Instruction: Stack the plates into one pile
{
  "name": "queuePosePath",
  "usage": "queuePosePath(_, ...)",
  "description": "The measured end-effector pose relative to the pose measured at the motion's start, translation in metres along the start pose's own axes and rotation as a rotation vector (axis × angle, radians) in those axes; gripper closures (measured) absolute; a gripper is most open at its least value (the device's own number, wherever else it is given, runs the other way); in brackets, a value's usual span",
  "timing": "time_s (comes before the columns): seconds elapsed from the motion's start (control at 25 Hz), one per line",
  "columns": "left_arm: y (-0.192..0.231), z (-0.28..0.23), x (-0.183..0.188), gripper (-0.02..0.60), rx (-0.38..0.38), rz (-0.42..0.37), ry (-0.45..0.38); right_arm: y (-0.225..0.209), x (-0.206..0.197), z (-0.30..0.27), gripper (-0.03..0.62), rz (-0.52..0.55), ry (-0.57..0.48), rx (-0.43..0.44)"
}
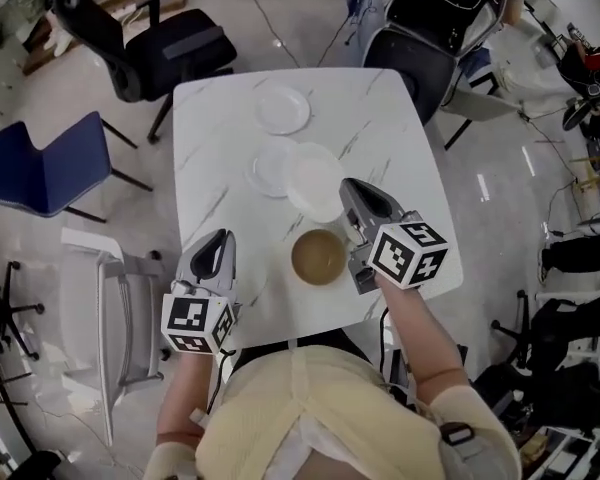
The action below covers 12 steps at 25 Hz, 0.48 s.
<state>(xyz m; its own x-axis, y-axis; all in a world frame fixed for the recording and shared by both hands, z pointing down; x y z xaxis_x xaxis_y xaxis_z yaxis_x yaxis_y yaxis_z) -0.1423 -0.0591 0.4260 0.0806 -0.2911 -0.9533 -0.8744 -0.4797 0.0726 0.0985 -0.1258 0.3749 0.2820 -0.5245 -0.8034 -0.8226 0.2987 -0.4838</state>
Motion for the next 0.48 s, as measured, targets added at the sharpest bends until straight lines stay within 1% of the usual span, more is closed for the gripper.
queuePosePath(0.08, 0.004, -0.003, 0.000, 0.560, 0.023, 0.000, 0.005, 0.003, -0.001, -0.017, 0.579, 0.005, 0.037, 0.032)
queuePosePath(0.24, 0.008, -0.014, 0.003, 0.560, 0.046, -0.005, 0.009, 0.002, -0.002, -0.044, 0.579, 0.007, 0.099, 0.079)
queuePosePath(0.48, 0.010, -0.029, 0.008, 0.560, 0.083, 0.012, 0.002, -0.005, -0.006, -0.078, 0.579, -0.045, 0.179, 0.132)
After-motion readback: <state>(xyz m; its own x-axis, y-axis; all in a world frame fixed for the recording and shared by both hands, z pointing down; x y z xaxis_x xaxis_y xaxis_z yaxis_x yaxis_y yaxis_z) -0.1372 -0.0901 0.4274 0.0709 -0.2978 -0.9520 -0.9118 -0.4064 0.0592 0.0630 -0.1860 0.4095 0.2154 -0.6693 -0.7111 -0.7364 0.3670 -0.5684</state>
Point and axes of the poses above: the fingertips, and each gripper's own axes: z backward along the fingers, y to its left, x out of its top, the point moved 4 cm from there along z, backward along the fingers, and after that the axes turned 9 degrees about -z, right-handed, at the moved point
